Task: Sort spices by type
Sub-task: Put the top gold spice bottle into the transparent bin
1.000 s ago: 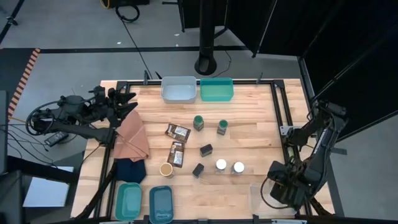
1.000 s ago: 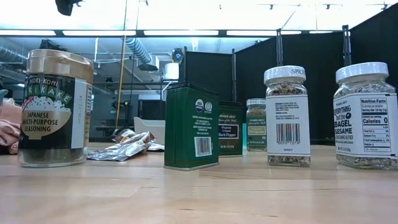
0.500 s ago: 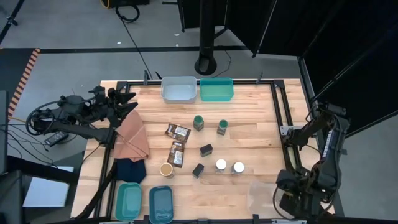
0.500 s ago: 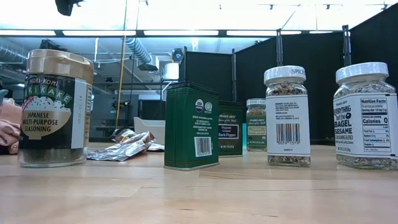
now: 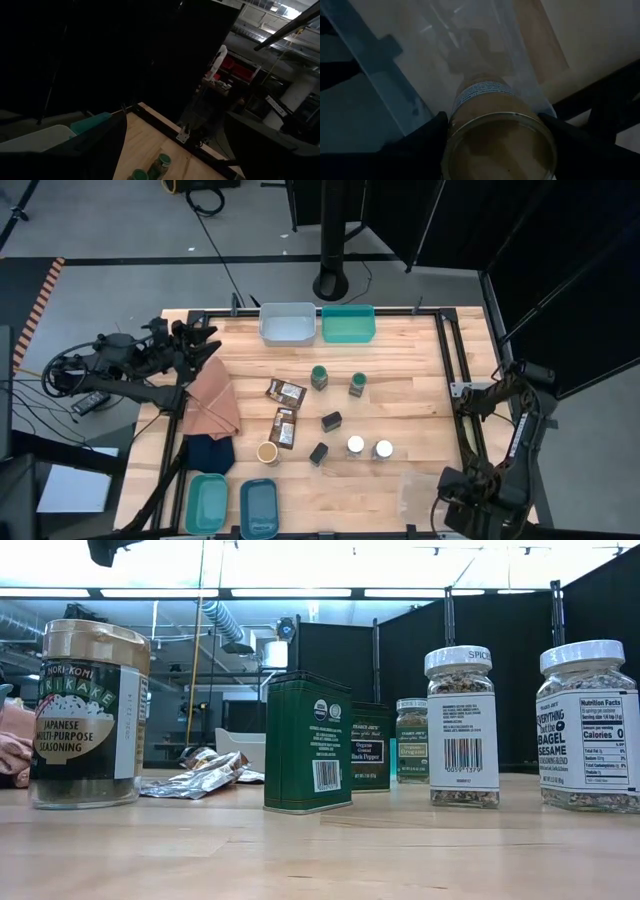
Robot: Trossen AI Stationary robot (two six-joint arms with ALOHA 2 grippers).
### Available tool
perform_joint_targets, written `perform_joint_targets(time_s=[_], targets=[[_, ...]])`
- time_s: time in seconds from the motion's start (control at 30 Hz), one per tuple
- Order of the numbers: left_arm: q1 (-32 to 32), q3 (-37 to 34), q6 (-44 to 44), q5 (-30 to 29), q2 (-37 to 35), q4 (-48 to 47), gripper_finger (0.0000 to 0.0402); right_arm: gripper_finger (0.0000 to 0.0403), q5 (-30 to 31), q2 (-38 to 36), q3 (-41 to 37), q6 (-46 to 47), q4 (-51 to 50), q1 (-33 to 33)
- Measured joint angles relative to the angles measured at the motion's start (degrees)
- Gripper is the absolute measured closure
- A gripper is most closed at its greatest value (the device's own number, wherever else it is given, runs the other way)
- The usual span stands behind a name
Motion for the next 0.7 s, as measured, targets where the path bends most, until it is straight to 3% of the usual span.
perform_joint_targets(time_s=[0.7], targets=[[0.00, 0.00, 0.02, -0.10, 0.00, 0.00, 0.0066, 0.0107, -2.73, 3.56, -0.11, -0.14, -0.65, 0.57]])
